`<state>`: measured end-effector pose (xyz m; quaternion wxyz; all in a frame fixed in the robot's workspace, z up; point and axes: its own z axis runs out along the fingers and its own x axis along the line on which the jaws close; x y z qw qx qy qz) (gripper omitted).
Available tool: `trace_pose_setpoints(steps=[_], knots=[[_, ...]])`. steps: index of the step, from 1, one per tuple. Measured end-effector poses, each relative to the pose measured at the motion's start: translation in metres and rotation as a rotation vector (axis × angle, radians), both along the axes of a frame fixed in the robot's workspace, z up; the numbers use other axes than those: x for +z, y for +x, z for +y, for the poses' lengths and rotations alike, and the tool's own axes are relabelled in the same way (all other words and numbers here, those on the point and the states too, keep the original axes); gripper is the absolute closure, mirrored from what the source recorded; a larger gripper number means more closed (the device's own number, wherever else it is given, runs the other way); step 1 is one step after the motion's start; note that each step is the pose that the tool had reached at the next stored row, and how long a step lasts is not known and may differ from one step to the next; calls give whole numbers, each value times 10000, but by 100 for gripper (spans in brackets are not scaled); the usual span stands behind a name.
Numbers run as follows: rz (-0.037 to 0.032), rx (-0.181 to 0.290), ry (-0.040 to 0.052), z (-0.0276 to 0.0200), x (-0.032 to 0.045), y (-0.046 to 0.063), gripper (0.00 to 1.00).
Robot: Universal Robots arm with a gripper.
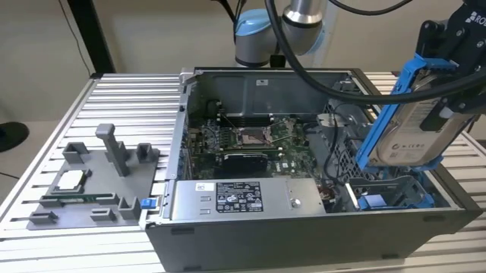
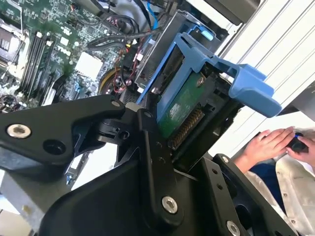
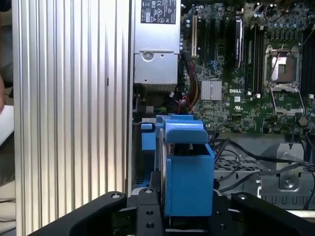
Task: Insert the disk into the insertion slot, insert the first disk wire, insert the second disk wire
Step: 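Insert the disk into the insertion slot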
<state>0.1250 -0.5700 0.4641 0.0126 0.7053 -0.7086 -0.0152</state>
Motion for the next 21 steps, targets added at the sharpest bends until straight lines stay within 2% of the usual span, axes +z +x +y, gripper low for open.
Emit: trace_pose_setpoints(steps=[9,10,13,14,16,17,21], knots=[[0,13,16,-3,-1,2,100],[0,13,135,-7,-2,2,100],[0,13,643,-39,-7,2,100],[-1,13,746,-65,-12,2,100],[0,15,800,-138,-21,7,100],[1,16,808,-157,-30,14,100],[1,27,811,-163,-93,58,100]])
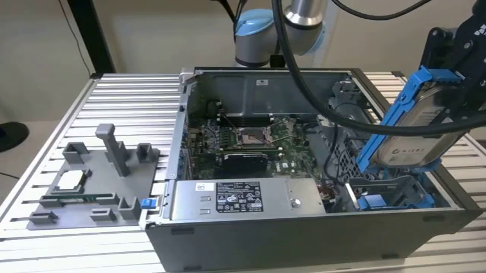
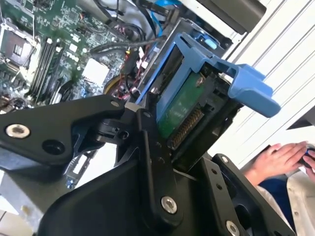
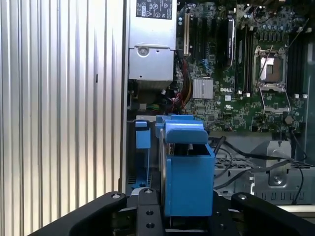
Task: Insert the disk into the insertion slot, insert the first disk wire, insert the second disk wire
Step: 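Insert the disk into the insertion slot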
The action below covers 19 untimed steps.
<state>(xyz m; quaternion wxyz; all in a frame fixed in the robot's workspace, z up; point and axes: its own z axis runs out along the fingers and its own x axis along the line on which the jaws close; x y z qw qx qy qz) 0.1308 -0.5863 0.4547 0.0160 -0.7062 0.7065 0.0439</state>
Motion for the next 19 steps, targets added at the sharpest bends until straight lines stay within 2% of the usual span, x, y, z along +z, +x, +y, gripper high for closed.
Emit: trace_pose_setpoints(steps=[12,19], knots=[[-15,27,-1,-2,-212,56,100],[-14,26,-1,-2,-224,68,100]])
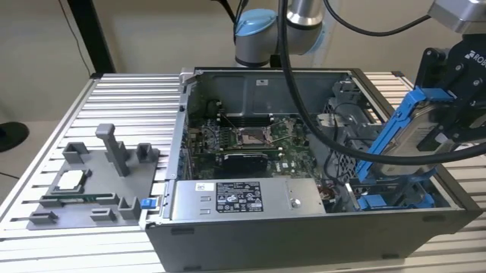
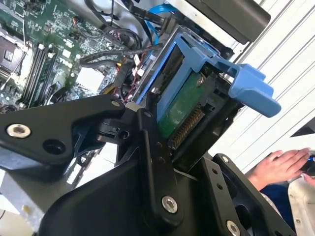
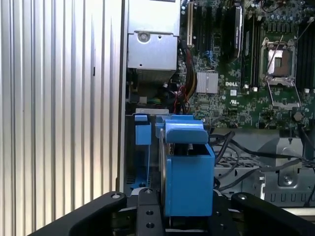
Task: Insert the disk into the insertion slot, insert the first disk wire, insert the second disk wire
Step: 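Insert the disk into the insertion slot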
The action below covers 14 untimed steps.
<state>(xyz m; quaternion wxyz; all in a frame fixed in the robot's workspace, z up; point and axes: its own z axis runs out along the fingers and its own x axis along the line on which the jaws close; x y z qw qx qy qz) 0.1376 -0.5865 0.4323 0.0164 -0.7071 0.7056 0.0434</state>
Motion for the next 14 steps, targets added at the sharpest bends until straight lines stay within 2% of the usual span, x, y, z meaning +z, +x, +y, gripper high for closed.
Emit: trace_pose_setpoints(steps=[10,14], knots=[[0,0,-1,0,-2,10,100],[0,1,2,0,-74,15,100]])
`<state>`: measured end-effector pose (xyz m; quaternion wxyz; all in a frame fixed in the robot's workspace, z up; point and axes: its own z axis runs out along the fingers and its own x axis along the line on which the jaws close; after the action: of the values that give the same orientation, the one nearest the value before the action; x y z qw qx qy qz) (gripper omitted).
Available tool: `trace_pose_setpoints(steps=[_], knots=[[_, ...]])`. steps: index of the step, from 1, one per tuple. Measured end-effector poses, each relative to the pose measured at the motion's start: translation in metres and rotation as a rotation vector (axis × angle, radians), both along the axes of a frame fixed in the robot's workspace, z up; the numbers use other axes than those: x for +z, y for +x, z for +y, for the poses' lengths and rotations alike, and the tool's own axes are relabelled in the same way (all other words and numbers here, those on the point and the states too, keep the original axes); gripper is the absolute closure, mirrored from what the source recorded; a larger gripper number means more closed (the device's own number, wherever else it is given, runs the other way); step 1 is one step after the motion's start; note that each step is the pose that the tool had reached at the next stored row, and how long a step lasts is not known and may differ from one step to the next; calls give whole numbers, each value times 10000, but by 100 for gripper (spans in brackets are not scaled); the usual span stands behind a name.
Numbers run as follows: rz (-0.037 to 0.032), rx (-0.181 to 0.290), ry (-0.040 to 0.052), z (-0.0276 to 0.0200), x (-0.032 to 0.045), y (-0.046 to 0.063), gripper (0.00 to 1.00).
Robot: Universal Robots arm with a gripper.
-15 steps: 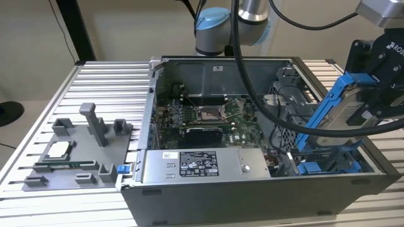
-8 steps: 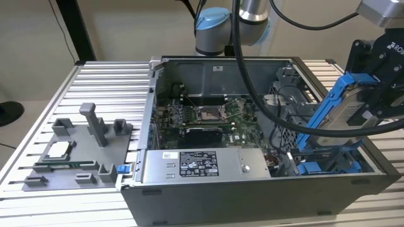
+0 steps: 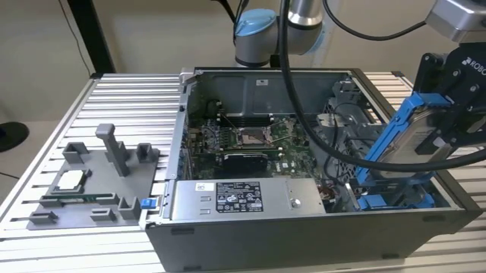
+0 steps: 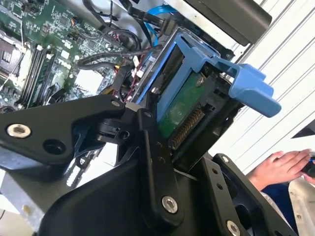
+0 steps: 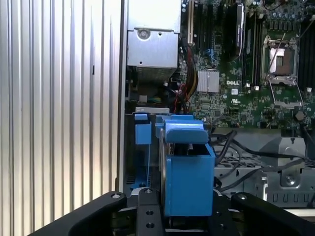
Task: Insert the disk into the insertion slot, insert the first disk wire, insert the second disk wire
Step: 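Insert the disk into the insertion slot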
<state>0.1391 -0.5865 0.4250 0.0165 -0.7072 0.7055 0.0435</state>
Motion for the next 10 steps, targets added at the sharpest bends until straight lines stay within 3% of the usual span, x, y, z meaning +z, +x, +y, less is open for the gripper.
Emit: trace_pose_setpoints(steps=[10], knots=[[0,-1,-1,-12,-135,6,100]])
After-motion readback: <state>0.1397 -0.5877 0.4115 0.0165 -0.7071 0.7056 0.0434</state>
